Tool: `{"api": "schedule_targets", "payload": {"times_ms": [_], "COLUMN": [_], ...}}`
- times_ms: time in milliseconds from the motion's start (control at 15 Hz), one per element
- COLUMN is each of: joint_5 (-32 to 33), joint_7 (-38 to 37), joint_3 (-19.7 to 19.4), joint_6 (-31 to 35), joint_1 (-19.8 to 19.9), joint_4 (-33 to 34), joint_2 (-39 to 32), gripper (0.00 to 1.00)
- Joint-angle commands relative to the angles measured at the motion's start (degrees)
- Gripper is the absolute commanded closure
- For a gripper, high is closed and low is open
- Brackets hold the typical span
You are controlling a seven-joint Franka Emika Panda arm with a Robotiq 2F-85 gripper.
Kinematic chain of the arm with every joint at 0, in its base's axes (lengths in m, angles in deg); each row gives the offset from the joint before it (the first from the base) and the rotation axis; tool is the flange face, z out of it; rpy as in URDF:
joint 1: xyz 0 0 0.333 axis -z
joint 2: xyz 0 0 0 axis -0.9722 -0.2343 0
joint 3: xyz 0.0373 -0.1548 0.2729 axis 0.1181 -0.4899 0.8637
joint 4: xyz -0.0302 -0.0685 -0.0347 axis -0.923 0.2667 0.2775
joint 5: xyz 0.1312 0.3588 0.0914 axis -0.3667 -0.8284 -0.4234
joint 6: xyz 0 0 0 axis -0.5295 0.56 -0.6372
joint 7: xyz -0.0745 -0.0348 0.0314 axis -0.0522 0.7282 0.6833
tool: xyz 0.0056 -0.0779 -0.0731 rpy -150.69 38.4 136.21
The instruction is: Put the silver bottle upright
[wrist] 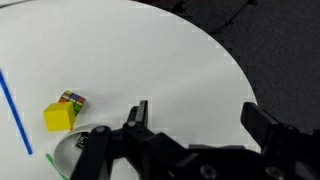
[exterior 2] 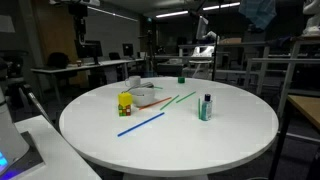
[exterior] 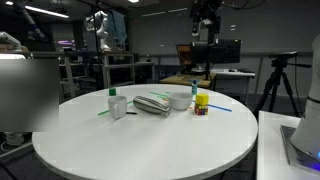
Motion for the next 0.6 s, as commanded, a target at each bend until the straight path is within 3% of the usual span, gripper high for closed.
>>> {"api": "schedule_targets", "payload": {"times_ms": [0,533], "joint_5": [-0.3,4.6], "joint_7": [0.3,3.3], "joint_3": [0.5,0.2], "joint_6": [-0.3,3.1], "joint_1": [0.7,2.5], "joint_4": [0.1,5.4], "joint_2": [0.0,-9.7], "gripper": [0.0,0.0]}}
